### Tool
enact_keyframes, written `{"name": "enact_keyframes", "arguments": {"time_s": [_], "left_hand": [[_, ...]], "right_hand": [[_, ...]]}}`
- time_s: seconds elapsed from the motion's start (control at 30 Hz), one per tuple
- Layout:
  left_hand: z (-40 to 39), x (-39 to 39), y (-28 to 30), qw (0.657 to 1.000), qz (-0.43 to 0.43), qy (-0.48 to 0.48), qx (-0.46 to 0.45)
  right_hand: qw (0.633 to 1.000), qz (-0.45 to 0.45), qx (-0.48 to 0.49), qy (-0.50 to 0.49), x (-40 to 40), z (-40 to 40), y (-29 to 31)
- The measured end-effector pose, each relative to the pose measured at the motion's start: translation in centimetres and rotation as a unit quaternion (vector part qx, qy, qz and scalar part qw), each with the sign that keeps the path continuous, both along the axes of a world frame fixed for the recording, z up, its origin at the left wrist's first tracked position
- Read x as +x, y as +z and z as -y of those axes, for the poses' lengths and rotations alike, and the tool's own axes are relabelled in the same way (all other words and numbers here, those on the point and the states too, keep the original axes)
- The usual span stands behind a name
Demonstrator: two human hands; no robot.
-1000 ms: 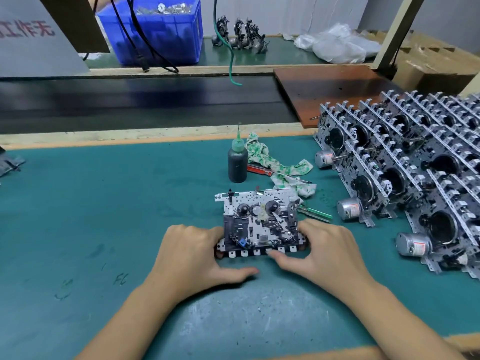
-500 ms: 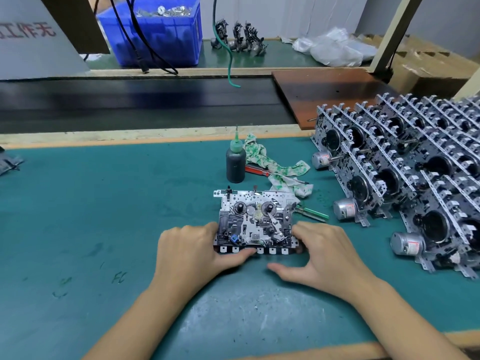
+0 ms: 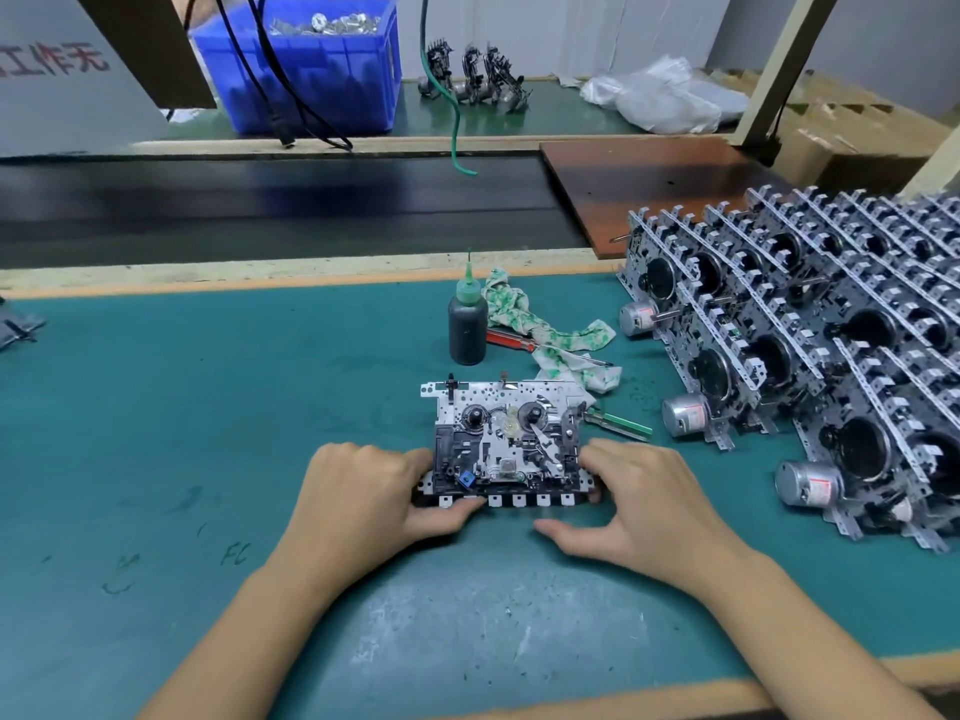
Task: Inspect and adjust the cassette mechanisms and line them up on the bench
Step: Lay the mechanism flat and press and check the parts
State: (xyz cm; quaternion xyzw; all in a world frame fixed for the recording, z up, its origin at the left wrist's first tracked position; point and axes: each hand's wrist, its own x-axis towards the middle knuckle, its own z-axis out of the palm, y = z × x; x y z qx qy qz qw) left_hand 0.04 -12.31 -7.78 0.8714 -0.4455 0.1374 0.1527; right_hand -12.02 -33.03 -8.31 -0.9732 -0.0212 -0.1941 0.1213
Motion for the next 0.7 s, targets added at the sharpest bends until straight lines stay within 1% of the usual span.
{"name": "enact_keyframes", "arguments": {"time_s": [0.07, 0.17, 0.2, 0.33, 0.4, 0.53, 0.7], "left_hand": [[-0.2, 0.1, -0.2, 1.000, -0.001, -0.009, 0.001], [-0.3, 0.1, -0.3, 0.999, -0.017, -0.027, -0.002], [-0.3, -0.1, -0.2, 1.000, -0.020, -0.018, -0.005], [0.7, -1.3, -0.2, 0.996, -0.046, 0.070, -0.019], [0.9, -1.4, -0.5, 0.994, -0.052, 0.088, -0.027], [0.5, -0.7, -0.6, 0.996, -0.061, 0.047, -0.041], [0.1, -0.6, -0.1, 0.996, -0.078, 0.001, -0.035]], "right_hand": [[1.000, -0.004, 0.005, 0.008, 0.0, 0.1, 0.1], [1.000, 0.010, 0.009, -0.006, 0.2, 0.0, 0.0], [1.000, 0.013, 0.009, -0.011, 0.2, 0.0, 0.0], [1.000, 0.009, 0.016, -0.012, 0.2, 0.0, 0.1], [1.000, 0.001, 0.026, -0.001, 0.1, 0.0, 0.2], [1.000, 0.009, 0.021, -0.012, 0.2, -0.2, 0.2], [1.000, 0.012, 0.002, -0.027, 0.1, -0.1, 0.3]]}}
